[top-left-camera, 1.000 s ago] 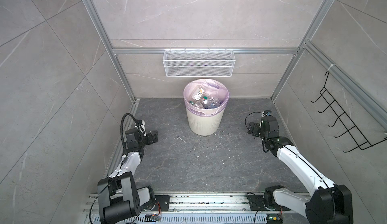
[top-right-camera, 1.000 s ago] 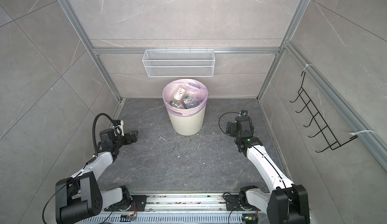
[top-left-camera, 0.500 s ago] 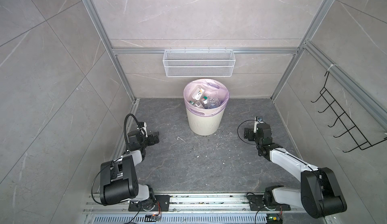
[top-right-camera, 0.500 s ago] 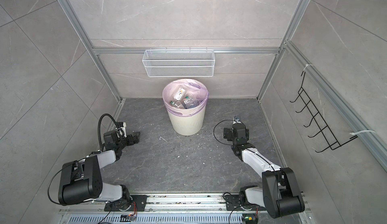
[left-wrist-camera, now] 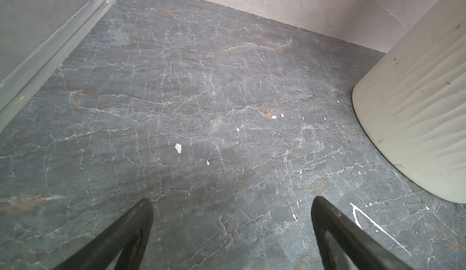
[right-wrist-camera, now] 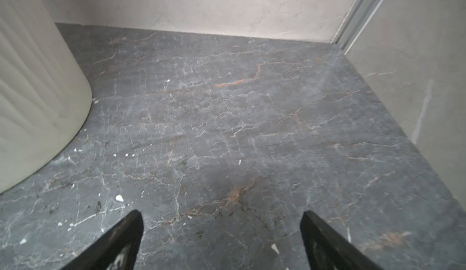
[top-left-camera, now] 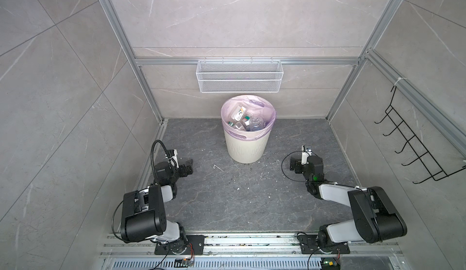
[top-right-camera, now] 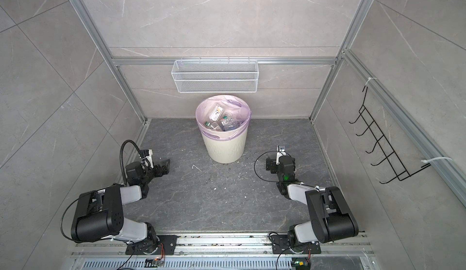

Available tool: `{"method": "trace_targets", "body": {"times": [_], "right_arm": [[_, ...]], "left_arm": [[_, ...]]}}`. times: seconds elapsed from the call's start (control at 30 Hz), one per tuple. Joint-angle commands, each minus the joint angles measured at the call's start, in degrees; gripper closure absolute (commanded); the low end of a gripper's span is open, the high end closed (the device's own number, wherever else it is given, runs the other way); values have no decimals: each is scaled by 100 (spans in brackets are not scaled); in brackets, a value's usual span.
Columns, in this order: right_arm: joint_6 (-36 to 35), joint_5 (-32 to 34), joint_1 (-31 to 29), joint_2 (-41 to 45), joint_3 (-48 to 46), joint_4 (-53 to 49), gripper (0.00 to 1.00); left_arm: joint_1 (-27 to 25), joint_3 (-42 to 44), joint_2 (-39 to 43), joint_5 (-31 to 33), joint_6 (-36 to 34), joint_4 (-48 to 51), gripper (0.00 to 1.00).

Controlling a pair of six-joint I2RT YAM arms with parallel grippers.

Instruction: Throw the plastic bottles in the bin

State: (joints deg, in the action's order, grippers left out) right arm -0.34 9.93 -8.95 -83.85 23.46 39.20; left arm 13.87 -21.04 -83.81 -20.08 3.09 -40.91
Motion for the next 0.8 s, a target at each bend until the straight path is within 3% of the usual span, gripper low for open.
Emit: {"method": "trace_targets", "body": {"times": [0.0,0.2,0.5,0.63,0.7,0.77], "right_arm": [[-152,-270,25,-29,-153,626,0],[-251,-548,56,-363,-545,1710,0],[-91,-675,215,-311,-279,1078,0],[-95,-686,226,-307,-280,1077,0],[-96,-686,224,-307,-279,1078,1],[-93,-686,225,-311,-284,1088,0]], "left_arm": [[1,53,138,-87,77,-646,0],[-61,261,171,107,78,-984,0],[-203,466,150,519,42,-1335,0],[-402,574,-342,713,-43,-2047,0],[-422,375,-144,891,-108,-1298,0],[-429,342,-246,905,-54,-1433,0]]}}
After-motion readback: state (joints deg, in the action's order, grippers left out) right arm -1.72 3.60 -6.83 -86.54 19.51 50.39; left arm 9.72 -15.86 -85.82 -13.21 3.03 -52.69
